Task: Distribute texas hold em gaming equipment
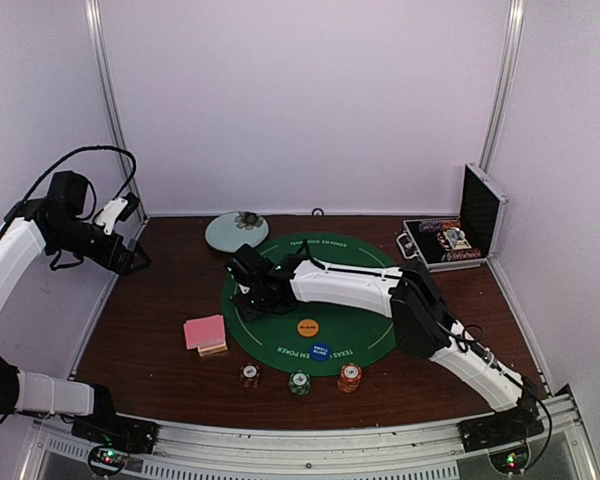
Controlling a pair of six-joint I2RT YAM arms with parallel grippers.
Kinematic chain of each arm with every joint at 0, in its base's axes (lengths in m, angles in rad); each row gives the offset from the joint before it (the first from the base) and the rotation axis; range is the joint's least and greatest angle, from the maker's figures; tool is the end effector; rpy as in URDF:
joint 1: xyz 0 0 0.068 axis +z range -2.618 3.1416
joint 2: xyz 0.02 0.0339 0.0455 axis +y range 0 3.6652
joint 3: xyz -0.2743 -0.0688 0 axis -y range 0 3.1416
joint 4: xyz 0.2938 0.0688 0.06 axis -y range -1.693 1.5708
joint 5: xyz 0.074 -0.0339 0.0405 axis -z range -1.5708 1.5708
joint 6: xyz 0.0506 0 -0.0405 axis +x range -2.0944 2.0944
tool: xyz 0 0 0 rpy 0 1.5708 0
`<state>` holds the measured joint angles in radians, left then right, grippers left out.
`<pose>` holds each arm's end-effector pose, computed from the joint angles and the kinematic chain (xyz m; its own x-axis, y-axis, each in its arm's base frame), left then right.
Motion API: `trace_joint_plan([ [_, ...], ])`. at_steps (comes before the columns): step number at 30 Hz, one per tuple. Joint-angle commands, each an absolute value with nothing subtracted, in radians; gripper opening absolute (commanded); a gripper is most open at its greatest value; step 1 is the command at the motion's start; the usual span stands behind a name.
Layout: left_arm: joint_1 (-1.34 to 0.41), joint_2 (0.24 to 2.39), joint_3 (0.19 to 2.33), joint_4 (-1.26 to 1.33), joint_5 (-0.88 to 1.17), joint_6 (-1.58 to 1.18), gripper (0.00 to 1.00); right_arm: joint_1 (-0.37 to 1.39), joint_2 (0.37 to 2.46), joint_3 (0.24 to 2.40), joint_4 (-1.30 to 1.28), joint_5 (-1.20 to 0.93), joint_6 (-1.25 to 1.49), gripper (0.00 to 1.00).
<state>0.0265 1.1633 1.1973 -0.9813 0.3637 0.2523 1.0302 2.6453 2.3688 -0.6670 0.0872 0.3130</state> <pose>0.2741 -0.0107 0.3368 -0.7402 0.2138 -0.6375 0.3797 0.9154 -0.1339 0.3297 0.5407 0.1209 -0.6513 -0.4891 -0.5801 -0.6593 0.7432 0.1136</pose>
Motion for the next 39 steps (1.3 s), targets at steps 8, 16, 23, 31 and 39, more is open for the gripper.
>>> trace_joint_plan([
  [8,0.034,1.165,1.197,-0.995,0.387,0.275,0.98,1.014,2.609,2.413,-0.653,0.093,0.281,0.41],
  [16,0.033,1.164,1.218,-1.026,0.382,0.295,0.98,1.030,2.281,1.988,-0.556,0.207,0.325,0.75],
  [23,0.033,1.161,1.231,-1.044,0.384,0.307,0.98,1.060,2.069,1.637,-0.518,0.285,0.436,0.80],
  [31,0.033,1.163,1.239,-1.050,0.401,0.308,0.97,1.094,2.011,1.466,-0.504,0.283,0.527,0.73],
  [39,0.034,1.163,1.247,-1.050,0.418,0.301,0.98,1.094,2.030,1.431,-0.499,0.290,0.565,0.67],
])
